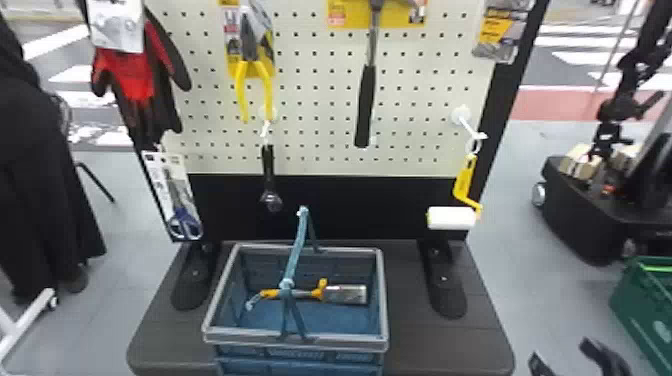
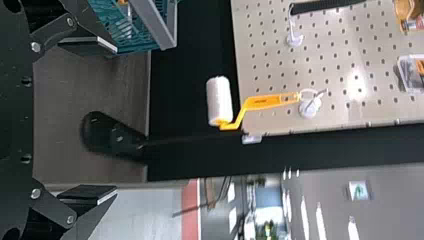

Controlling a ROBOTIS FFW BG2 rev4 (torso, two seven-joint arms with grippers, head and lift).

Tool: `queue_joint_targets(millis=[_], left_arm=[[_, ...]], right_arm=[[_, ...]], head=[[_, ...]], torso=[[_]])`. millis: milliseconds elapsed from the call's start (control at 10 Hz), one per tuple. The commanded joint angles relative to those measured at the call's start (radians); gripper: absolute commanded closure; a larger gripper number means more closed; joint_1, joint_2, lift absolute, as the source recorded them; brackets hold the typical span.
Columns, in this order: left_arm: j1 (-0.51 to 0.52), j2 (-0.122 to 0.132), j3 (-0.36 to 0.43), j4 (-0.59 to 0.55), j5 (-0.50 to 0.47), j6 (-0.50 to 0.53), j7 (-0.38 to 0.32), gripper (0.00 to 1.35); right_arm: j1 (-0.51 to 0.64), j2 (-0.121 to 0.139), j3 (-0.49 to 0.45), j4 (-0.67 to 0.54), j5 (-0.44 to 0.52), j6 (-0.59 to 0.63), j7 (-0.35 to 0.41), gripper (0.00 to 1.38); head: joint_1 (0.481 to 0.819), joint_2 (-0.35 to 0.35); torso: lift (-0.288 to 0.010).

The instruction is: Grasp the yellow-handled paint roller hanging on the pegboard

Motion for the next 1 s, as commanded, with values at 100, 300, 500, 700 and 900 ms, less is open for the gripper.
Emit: queue_joint_targets(millis=[100,300,500,700,900], left_arm=[[-0.009,0.002,-0.004,0.002,0.0,0.007,0.0,0.3],[-0.015,0.002,-0.007,0.002,-0.002,0.017,0.0,0.3],[-0.031,0.002,-0.013,0.007,-0.005,0.022,0.0,0.3],[-0.041,-0.001,-0.022,0.017,-0.005,0.028,0.0,0.3],[-0.054,-0.001,-0.027,0.022,-0.006,0.033,0.0,0.3]], right_arm=[[-0.184,-0.044,-0.001,0.115,0.005,0.03,0.024,0.28],[-0.347,-0.058,-0.001,0.213,0.046,0.085,0.115,0.23],[-0.523,-0.062,0.0,0.328,0.102,0.131,0.233,0.2],[-0.628,-0.094,0.029,0.402,0.114,0.154,0.258,0.19],[-0.759,-0.165,0.161,0.532,0.043,0.171,0.282,0.19]], head=[[0.549,0.0],[0.549,0.0],[0.549,0.0],[0.549,0.0],[0.549,0.0]], torso=[[-0.1],[-0.1],[-0.1],[-0.1],[-0.1]])
